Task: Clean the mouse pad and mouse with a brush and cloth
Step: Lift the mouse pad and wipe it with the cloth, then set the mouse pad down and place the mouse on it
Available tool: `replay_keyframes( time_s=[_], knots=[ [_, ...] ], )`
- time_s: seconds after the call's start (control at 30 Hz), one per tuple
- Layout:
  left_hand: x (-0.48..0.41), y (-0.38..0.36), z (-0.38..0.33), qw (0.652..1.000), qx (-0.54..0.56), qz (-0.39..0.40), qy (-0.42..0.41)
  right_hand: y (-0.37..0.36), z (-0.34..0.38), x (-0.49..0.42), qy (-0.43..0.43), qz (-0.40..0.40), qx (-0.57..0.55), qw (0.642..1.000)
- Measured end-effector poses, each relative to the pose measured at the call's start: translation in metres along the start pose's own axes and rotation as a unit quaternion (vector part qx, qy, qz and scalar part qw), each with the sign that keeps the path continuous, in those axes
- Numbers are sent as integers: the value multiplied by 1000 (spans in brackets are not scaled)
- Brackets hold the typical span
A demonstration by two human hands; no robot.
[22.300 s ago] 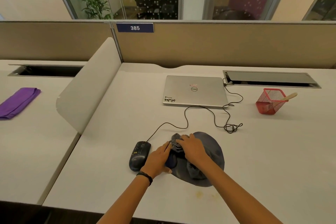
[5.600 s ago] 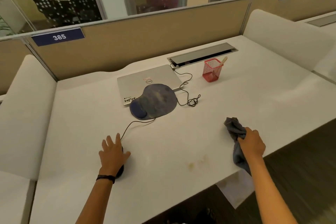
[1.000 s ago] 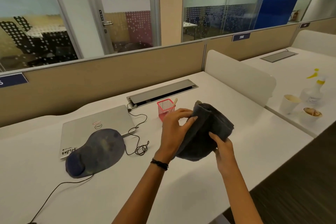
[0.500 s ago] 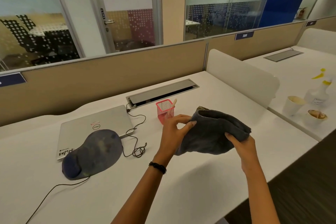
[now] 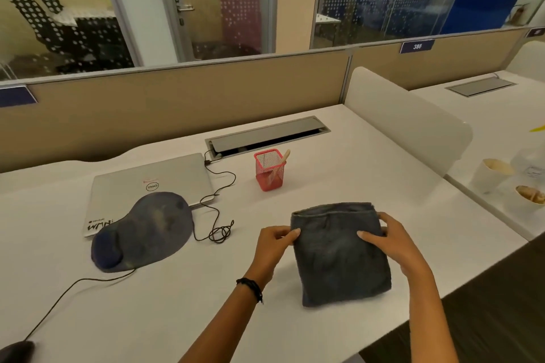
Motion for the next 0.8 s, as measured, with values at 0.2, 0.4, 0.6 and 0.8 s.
replay_keyframes(
  time_s=[0.2, 0.4, 0.6, 0.8],
  knots=[
    [-22, 8, 20, 999, -25, -29, -15, -13, -18, -25, -9, 12, 18, 1000],
    [-35, 37, 27, 995, -51, -82, -20, -4, -23, -40, 9, -63, 38, 997],
    [-23, 88, 24, 983, -81, -151, -65, -25, -5, -38, 73, -125, -63, 987],
    [-3, 155, 33, 968, -140, -200, -53, -96, 22, -37, 87, -69, -128, 986]
  ],
)
Point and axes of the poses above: each hand's wrist, its own x-axis away from the middle knuckle, its own y-axis out of the back of the hand, z = x × y, the point moved 10 cm from there along -x, towards the middle knuckle, and after that the axes turned 12 degrees about y, right-handed, at the moved point
